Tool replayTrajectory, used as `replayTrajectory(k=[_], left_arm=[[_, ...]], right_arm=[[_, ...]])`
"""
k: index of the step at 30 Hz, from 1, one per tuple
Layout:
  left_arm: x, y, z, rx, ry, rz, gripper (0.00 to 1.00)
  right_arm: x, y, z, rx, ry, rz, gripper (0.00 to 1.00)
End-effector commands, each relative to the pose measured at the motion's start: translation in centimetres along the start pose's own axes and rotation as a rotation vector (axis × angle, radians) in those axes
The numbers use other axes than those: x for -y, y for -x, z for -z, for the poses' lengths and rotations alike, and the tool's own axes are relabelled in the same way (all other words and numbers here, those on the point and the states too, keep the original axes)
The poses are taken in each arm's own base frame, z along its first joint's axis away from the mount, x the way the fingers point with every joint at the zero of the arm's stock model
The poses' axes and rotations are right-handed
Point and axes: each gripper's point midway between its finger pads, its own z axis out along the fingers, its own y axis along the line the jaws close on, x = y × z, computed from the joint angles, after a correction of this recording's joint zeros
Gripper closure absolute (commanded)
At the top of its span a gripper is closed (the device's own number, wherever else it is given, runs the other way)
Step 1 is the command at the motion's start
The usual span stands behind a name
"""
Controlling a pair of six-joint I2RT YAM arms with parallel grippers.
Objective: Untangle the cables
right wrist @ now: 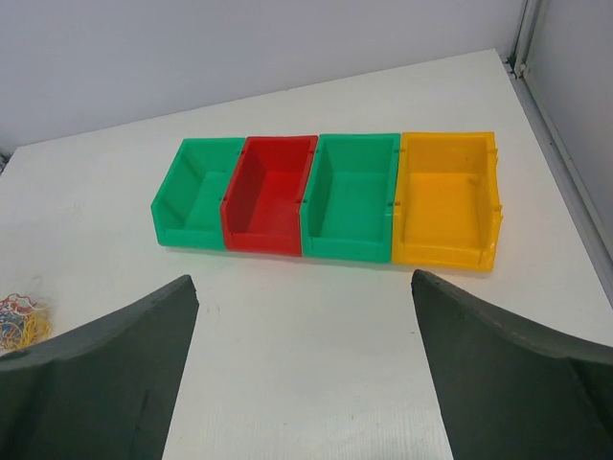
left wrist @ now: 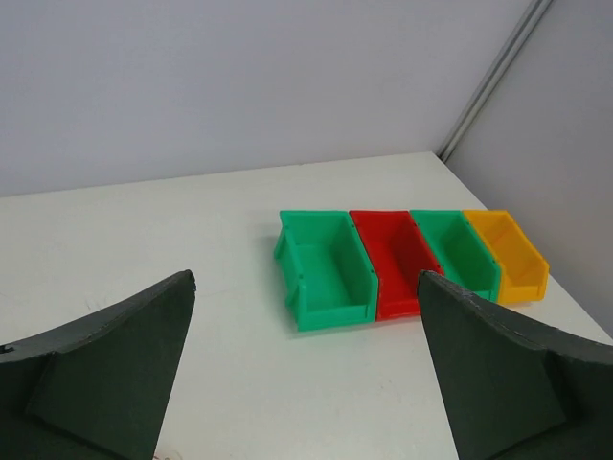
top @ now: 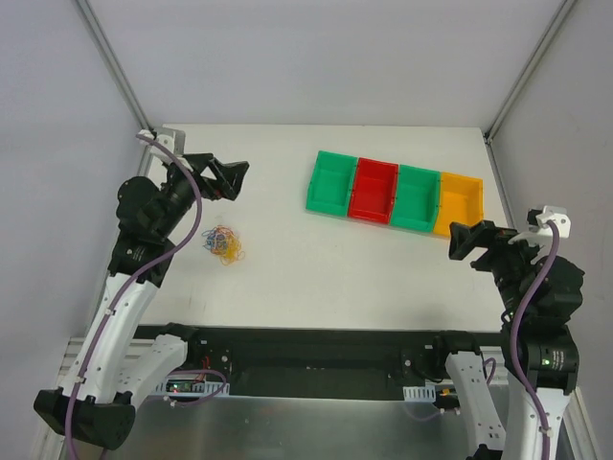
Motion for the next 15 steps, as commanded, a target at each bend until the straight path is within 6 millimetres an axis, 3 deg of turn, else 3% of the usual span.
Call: replayTrajectory(k=[1,4,8,11,13,15], left_arm=[[0.5,0.1,-1.1,-0.031,-0.041,-0.009,0.01],[1.3,-0.5,-1.7,-0.079,-0.084,0.046,0.01],[1.6,-1.4,-1.9,-0.101,-0.059,0.27,0.01],[0.7,-4.4,-1.3,-0.142,-0.029,0.301,0.01],[-1.0,-6.7,-0.6,-0.174,0.055,0.334,0.01],[-3.7,-10.3,0.9,-0.249,0.217,0.392,0.01]], right_arm=[[0.1,-0.4,-0.4,0.014,0.0,-0.013,0.04],[0.8,-1.0,-0.6,0.016,-0.037,-0.054,0.04],[3.4,-4.6,-1.5,-0.024,-0.166,-0.128,0.04],[3.1,-7.4,-2.3,-0.08,-0.136,-0.159,0.04],[3.3,-8.1,-2.7,-0.085,-0.148,-0.185,0.04],[3.2,-8.4,-3.3,-0.095,-0.137,-0.195,0.04]])
